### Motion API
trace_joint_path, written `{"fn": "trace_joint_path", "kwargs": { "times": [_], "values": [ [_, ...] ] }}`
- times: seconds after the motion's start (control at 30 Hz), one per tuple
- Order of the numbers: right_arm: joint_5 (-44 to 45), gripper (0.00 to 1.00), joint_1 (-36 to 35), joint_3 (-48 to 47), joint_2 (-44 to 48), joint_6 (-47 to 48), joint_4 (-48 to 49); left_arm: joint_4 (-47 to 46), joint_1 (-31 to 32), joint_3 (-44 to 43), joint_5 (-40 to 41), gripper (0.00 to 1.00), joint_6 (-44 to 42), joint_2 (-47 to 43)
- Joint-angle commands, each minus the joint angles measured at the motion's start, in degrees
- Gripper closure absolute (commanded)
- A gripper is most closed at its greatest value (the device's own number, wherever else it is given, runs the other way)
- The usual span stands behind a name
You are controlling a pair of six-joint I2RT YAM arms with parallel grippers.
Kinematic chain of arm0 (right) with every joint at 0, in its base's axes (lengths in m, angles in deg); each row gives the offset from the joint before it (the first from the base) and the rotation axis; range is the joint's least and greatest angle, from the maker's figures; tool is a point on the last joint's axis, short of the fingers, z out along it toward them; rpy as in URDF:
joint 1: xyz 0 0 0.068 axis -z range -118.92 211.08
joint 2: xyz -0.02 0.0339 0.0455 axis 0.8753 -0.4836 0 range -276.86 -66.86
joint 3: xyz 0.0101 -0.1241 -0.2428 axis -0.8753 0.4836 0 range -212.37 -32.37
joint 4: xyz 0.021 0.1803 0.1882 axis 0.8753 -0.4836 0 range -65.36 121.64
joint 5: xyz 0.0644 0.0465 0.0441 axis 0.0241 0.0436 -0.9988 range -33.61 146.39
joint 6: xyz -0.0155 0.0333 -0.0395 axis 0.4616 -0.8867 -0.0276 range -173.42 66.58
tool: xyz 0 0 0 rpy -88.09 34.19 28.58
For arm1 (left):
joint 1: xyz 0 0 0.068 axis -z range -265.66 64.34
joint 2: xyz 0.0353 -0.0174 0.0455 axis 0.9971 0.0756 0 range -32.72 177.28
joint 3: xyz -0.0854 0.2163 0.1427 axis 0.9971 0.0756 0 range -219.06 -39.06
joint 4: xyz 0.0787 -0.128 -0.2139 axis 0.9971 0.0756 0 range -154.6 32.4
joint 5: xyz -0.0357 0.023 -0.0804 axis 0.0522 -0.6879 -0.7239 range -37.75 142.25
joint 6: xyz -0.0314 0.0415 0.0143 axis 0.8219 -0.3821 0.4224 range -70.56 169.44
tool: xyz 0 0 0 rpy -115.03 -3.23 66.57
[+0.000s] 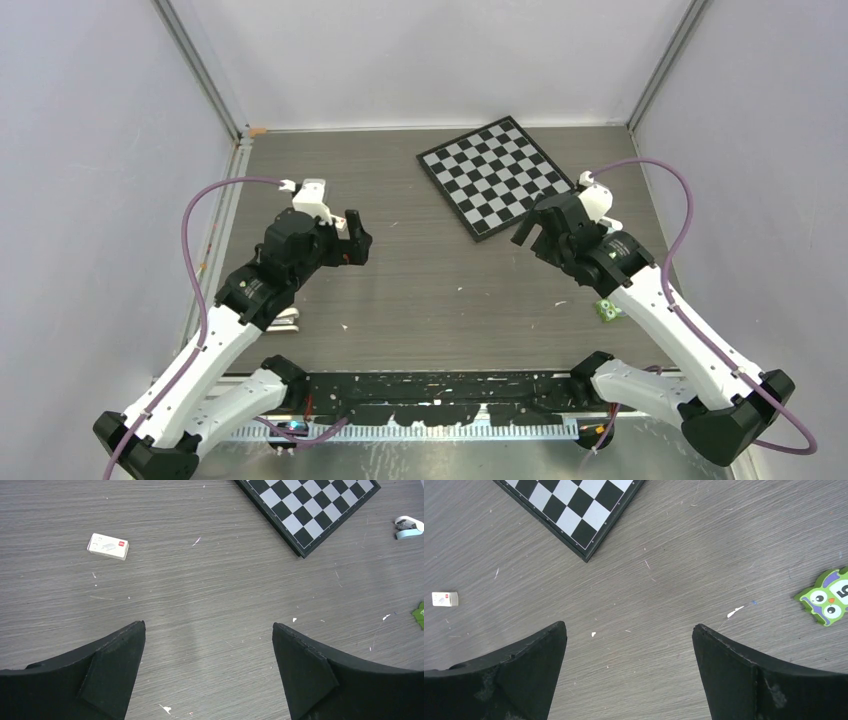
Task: Load the staples into the stapler
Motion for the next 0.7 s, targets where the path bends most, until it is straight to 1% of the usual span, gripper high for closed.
{"fn": "trace_joint_path", "kwargs": {
  "times": [0.0, 0.17, 0.3, 0.37, 0.47, 0.57, 0.6, 0.67],
  "values": [
    [1.5, 0.0, 0.0, -0.5, 1.4, -1.8, 0.5, -1.3, -0.1, -0.8, 1.0, 0.0, 0.9, -1.1],
    [1.2, 0.0, 0.0, -0.2, 1.0, -2.9, 0.0, 0.8, -0.1, -1.9, 4.2, 0.0, 3.3, -0.2],
    [0.7, 0.0, 0.0, 1.0, 1.5, -4.1, 0.1, 8.6, -0.1, -4.7, 13.0, 0.0, 9.0, 2.7],
    [-1.2, 0.0, -0.1, 1.5, 2.1, -3.4, 1.6, 12.5, -0.2, -5.9, 17.1, 0.0, 12.4, 4.3],
    [-2.0, 0.0, 0.0, 2.5, 3.7, -2.9, 3.5, 16.5, -1.5, -7.0, 20.3, 0.0, 17.1, 5.8],
    [-2.8, 0.0, 0.0, 4.5, 6.0, -1.8, 6.0, 19.8, -4.9, -7.3, 20.9, 0.0, 21.0, 6.1],
    [-3.0, 0.0, 0.0, 5.2, 6.7, -1.6, 6.7, 21.4, -7.2, -7.1, 20.6, 0.0, 22.7, 6.2],
    [-4.2, 0.0, -0.1, 6.3, 8.1, -1.2, 7.7, 26.1, -14.0, -6.9, 19.0, 0.0, 26.0, 6.7]
  ]
}}
